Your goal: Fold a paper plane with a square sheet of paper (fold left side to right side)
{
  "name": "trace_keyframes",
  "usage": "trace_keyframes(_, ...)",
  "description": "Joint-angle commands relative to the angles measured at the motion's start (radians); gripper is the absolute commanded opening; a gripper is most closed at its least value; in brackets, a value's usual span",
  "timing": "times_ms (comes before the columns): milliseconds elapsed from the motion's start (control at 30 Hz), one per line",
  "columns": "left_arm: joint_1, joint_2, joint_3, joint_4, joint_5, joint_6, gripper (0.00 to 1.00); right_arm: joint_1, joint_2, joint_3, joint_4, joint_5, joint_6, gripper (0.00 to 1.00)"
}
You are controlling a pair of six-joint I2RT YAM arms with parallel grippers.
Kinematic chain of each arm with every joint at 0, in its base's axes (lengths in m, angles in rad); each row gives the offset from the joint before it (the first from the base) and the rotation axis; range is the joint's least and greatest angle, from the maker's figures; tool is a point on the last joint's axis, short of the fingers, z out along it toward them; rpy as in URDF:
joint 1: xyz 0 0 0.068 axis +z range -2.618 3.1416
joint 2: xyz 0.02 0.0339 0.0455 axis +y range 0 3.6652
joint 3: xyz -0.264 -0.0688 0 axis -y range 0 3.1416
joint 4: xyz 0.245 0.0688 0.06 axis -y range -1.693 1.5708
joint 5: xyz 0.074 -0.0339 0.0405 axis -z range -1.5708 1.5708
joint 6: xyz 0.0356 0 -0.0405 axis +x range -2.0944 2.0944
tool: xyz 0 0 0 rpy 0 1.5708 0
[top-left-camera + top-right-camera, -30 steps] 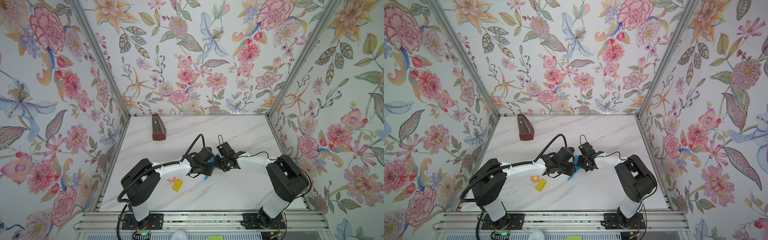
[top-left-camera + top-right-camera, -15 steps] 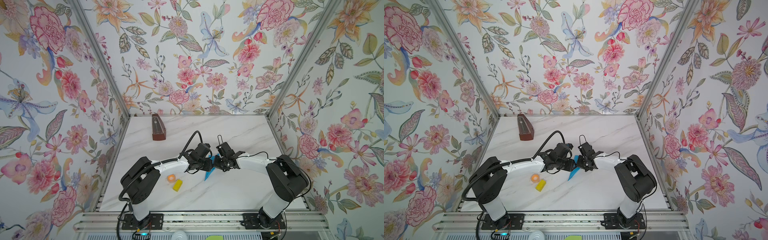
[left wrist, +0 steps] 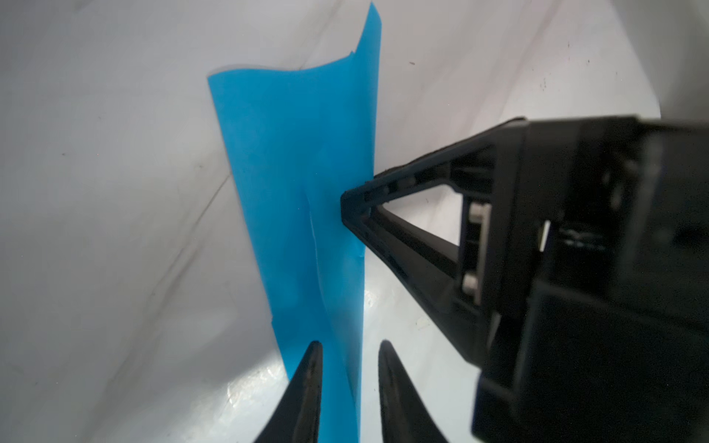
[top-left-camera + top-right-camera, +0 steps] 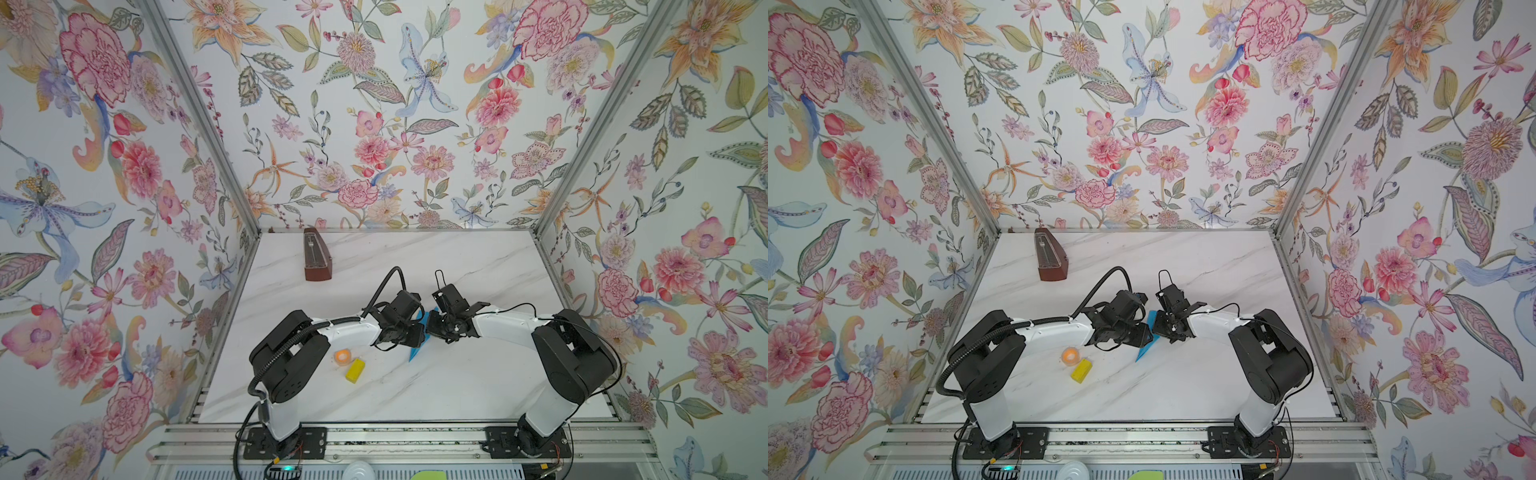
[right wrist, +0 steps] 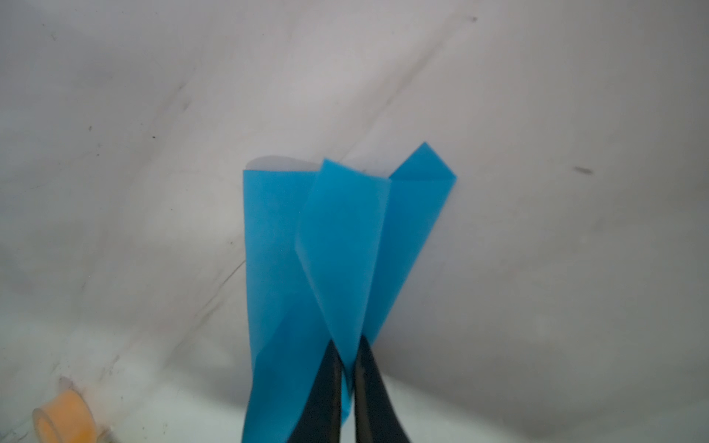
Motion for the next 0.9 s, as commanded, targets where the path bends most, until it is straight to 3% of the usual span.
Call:
trace_keyframes(0,0.005,0.018,-0.026,0.01,0.012,-0.005,0.25,0.009,0.043,-0.015,-0.099,0.016,-0.008,0.11)
trace_keyframes(200,0.004,0.016,-0.055,0.023,0.011,-0.013,0.13,0.01,0.041,-0.012,-0.102,0.017,-0.007,0.11)
trace_keyframes(433,0.005,0.034,-0.083,0.031,-0.009,-0.016,0.07,0.01,0.031,0.0,-0.113,0.022,-0.008,0.13)
trace_keyframes(867,0.006,0.041,-0.138,0.074,-0.029,-0.043,0.0,0.002,-0.081,0.03,-0.187,0.039,-0.027,0.31)
